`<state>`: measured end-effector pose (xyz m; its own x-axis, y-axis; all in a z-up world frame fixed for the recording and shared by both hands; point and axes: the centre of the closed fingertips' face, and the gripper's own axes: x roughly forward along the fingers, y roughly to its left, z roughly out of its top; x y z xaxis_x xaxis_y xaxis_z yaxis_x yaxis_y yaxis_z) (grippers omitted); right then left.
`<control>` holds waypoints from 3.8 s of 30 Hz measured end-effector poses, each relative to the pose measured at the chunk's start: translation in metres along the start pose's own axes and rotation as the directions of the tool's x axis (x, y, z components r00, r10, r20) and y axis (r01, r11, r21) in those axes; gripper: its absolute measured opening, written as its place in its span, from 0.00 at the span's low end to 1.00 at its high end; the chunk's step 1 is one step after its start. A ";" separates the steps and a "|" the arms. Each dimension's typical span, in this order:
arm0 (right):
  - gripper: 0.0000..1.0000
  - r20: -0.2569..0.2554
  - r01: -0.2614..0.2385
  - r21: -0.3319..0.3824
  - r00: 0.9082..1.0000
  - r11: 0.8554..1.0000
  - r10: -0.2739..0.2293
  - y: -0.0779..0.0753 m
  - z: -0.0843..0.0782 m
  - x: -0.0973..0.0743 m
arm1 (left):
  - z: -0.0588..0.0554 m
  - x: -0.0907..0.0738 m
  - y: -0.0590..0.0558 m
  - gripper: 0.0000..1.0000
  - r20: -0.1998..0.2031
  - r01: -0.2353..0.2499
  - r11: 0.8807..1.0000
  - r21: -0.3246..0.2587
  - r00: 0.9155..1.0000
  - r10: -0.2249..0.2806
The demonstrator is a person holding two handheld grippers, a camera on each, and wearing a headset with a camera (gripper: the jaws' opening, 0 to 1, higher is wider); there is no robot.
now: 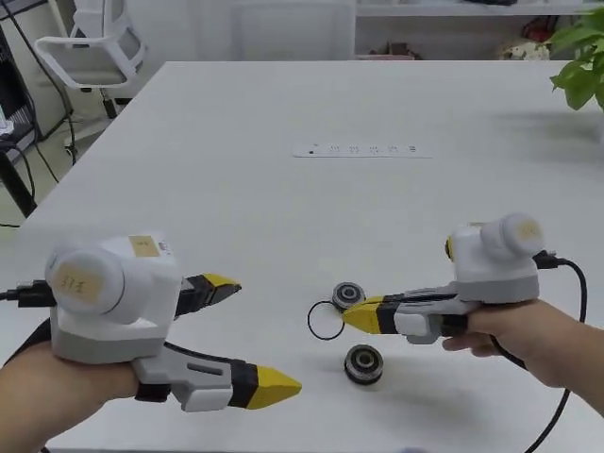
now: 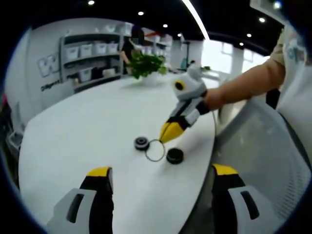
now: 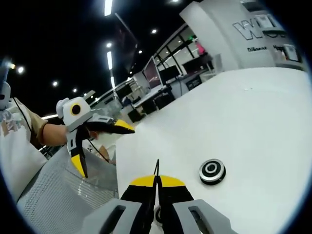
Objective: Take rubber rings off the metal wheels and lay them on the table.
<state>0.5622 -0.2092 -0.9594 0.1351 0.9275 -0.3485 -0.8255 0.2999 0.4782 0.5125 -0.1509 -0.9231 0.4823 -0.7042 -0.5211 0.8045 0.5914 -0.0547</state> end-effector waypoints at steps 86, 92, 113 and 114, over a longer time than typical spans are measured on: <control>0.23 0.017 0.100 -0.069 0.995 0.993 -0.099 -0.006 -0.015 -0.040 | -0.003 0.028 0.000 0.81 -0.073 0.060 0.998 0.003 0.996 -0.059; 0.23 0.024 0.112 -0.066 0.994 0.992 -0.111 -0.012 -0.018 -0.045 | -0.003 0.036 -0.002 0.79 -0.085 0.076 0.997 0.020 0.994 -0.074; 0.24 -0.012 0.113 -0.108 0.993 0.988 -0.115 -0.010 -0.048 -0.049 | -0.005 0.062 -0.009 0.73 -0.111 0.122 0.991 0.052 0.987 -0.115; 0.24 -0.017 0.113 -0.113 0.993 0.987 -0.116 -0.010 -0.050 -0.049 | -0.006 0.063 -0.010 0.72 -0.113 0.125 0.991 0.053 0.986 -0.118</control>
<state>0.5366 -0.2688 -0.9878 0.2204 0.8825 -0.4156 -0.8615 0.3759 0.3413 0.5328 -0.1986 -0.9601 0.3414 -0.7201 -0.6041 0.8755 0.4775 -0.0744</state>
